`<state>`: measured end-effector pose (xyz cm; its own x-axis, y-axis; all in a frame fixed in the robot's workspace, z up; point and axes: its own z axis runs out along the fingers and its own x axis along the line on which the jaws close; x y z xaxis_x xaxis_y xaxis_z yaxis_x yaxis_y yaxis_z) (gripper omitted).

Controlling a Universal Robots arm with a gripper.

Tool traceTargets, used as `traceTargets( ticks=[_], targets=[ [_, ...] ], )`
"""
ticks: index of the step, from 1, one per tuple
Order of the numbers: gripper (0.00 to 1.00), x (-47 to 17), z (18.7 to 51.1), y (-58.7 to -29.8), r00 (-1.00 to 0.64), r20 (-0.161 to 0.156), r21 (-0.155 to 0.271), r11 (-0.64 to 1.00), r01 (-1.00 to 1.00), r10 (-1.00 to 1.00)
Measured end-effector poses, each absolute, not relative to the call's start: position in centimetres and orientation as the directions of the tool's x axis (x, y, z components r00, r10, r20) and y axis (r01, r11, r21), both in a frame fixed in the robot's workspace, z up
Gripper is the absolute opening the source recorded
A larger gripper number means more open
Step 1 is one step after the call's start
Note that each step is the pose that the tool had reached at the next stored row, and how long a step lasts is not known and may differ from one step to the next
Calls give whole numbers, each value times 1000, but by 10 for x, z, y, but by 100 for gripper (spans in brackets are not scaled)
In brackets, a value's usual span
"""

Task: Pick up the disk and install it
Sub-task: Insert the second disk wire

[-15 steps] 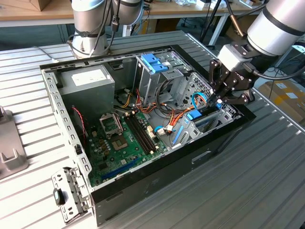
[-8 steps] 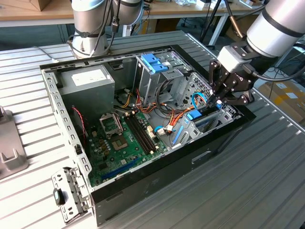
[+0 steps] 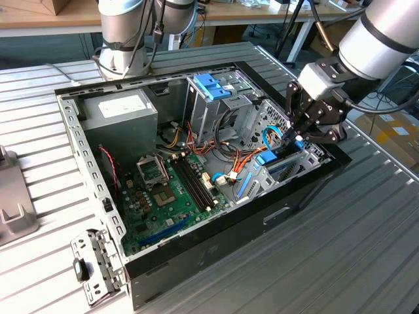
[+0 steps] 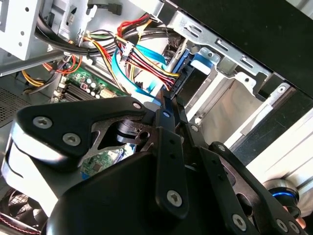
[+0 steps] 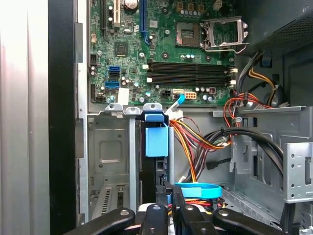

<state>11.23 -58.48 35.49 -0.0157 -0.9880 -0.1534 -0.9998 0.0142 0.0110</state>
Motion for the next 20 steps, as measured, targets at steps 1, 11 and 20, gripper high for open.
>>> traceTargets(
  ticks=[1,11,20],
  targets=[
    [16,112,354,-585,-16,-154,11,14,-1000,-988],
    [16,112,348,-586,-16,-157,11,14,-1000,-987],
    [24,112,337,-592,-16,-165,11,14,-1000,-986]
  ],
)
